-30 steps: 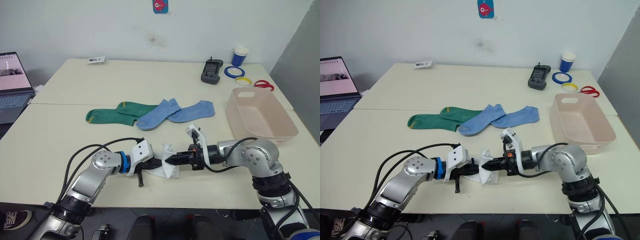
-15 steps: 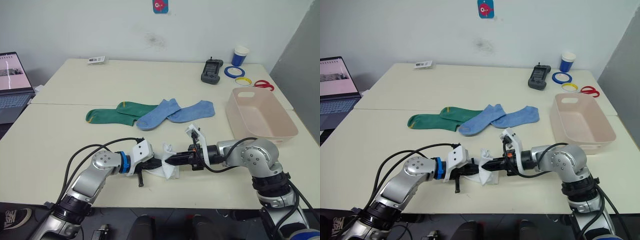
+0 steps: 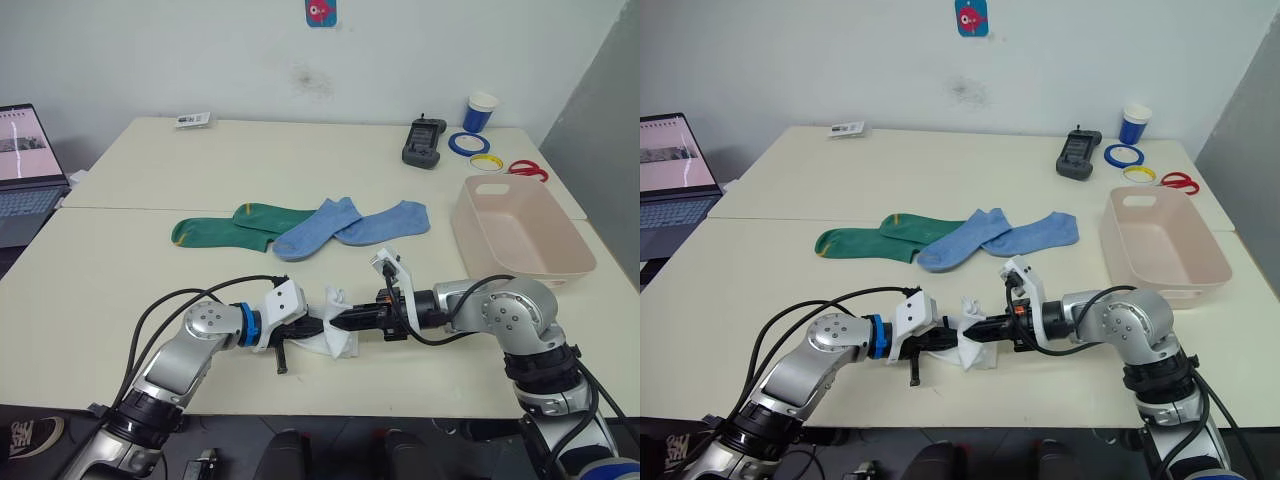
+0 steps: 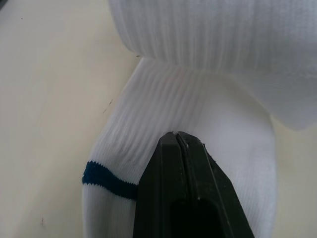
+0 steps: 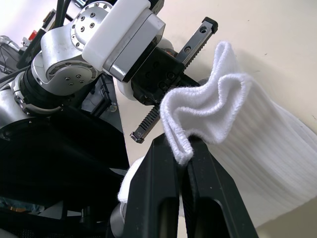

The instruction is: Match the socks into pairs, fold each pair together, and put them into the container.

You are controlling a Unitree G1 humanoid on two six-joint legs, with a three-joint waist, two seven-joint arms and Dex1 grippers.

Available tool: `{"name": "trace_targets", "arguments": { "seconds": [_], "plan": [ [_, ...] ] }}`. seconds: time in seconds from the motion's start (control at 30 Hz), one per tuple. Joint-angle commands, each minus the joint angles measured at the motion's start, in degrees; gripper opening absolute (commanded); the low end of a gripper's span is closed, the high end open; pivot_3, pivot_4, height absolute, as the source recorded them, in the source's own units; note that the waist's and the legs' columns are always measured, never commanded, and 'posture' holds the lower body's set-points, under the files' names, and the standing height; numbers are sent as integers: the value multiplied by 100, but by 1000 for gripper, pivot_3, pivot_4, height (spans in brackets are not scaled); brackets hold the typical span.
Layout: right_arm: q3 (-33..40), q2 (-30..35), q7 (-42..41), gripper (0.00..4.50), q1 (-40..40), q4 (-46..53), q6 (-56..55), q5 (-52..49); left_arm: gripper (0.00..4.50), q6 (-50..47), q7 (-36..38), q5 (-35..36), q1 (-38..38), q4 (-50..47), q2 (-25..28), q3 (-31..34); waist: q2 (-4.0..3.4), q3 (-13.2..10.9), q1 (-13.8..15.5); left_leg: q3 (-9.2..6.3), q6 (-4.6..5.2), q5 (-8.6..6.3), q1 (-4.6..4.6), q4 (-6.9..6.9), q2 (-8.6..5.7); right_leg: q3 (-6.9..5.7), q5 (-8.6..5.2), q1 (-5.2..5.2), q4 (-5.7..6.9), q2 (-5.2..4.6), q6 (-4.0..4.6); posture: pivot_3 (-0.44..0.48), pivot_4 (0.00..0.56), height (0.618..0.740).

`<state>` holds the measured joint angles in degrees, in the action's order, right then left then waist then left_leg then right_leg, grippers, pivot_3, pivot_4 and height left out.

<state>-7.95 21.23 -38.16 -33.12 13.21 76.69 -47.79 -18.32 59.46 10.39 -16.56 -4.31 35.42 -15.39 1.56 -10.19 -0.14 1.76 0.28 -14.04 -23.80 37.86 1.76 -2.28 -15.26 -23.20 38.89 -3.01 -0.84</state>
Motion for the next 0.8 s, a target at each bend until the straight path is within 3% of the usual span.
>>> {"name": "trace_targets", "arguments": {
  "seconds": [0.03, 0.57, 0.67, 0.8],
  "plan": [
    [68, -5, 2, 10, -100, 89, -98, -11, 0, -133, 21, -154, 102, 85, 24, -183, 0, 0, 0, 0, 0, 0, 0, 0, 0, 0, 0, 0, 0, 0, 0, 0, 150, 740],
    [68, -5, 2, 10, -100, 89, -99, -11, 0, -133, 21, -154, 102, 85, 24, -183, 0, 0, 0, 0, 0, 0, 0, -1, 0, 0, 0, 0, 0, 0, 0, 0, 150, 740],
    [-328, -316, 9, 10, -215, -521, -875, 579, 0, -260, -92, 298, 157, -123, -195, 184, 0, 0, -5, 1, 0, 0, 1, -1, 0, 1, 0, 0, 0, 0, -1, 0, 150, 740],
    [-257, -70, -194, 10, -174, -542, -1037, 708, 0, -136, -41, 327, 158, 52, -57, 455, -1, -4, 1, -1, 0, 0, -8, -1, 1, -2, 0, -8, 0, 2, 0, 0, 150, 740]
  ]
}}
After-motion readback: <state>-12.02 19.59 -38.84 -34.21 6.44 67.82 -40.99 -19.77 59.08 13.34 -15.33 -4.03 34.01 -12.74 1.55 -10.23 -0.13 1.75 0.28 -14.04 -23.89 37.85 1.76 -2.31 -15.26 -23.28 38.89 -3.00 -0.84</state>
